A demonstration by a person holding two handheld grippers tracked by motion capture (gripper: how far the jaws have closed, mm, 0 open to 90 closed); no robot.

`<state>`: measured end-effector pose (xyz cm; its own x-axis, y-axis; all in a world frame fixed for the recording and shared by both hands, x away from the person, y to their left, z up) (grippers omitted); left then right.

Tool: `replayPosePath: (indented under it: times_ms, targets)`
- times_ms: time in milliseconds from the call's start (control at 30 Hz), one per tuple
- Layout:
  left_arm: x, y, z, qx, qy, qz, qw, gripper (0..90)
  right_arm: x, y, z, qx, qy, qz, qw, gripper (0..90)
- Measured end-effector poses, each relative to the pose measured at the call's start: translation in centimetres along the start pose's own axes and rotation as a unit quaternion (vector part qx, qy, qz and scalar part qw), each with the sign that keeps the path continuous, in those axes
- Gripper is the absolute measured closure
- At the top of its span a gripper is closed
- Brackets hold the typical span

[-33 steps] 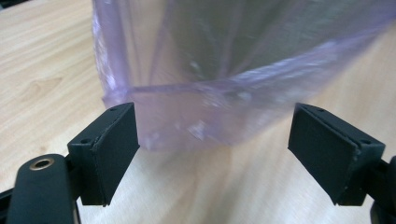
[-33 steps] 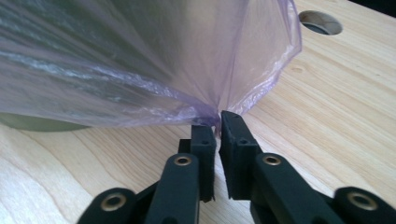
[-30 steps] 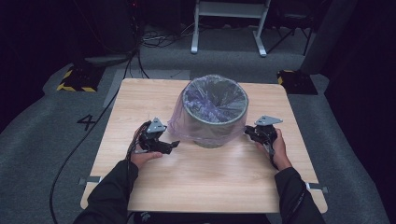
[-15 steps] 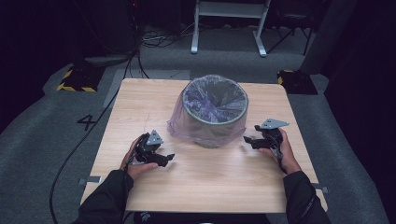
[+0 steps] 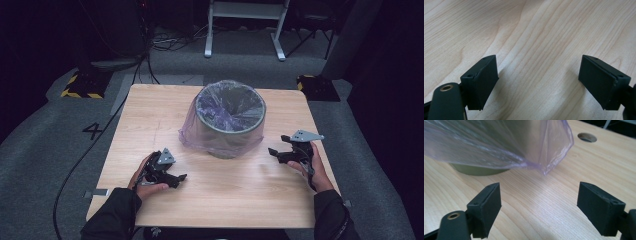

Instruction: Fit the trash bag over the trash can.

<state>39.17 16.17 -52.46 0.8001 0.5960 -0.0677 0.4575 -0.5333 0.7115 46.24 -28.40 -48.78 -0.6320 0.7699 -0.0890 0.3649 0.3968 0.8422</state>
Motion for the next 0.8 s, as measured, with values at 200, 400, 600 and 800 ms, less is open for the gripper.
replayPosePath:
  times_ms: [200,400,600,800]
  targets:
    - [0.0,-0.1,-0.1,-0.001,0.000,0.000,1.0000,15.2,0.4,1.1,-1.6,-0.025,-0.003,-0.001,0.9997,19.2]
    - [0.0,-0.1,0.0,-0.001,-0.001,-0.001,1.0000,14.9,0.8,2.6,-3.1,-0.047,-0.004,-0.014,0.9988,19.2]
    - [0.0,-0.1,0.0,-0.001,-0.001,-0.001,1.0000,14.7,1.2,4.1,-4.2,-0.063,-0.010,-0.028,0.9976,19.2]
    - [0.0,-0.1,0.0,0.000,-0.001,-0.001,1.0000,14.7,1.6,5.5,-4.7,-0.074,-0.013,-0.040,0.9964,19.2]
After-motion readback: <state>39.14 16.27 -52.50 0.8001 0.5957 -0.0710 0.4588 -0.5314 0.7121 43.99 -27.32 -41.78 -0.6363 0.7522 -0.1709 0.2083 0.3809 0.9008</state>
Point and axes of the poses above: each handheld gripper's, and its own axes: z roughly forward along the jaws, y roughly out of its top, x roughly to its left, the point moved 3 cm from there along z, roughly forward along the jaws, and after that the axes turned 5 degrees about -y, right-handed, at the moved point
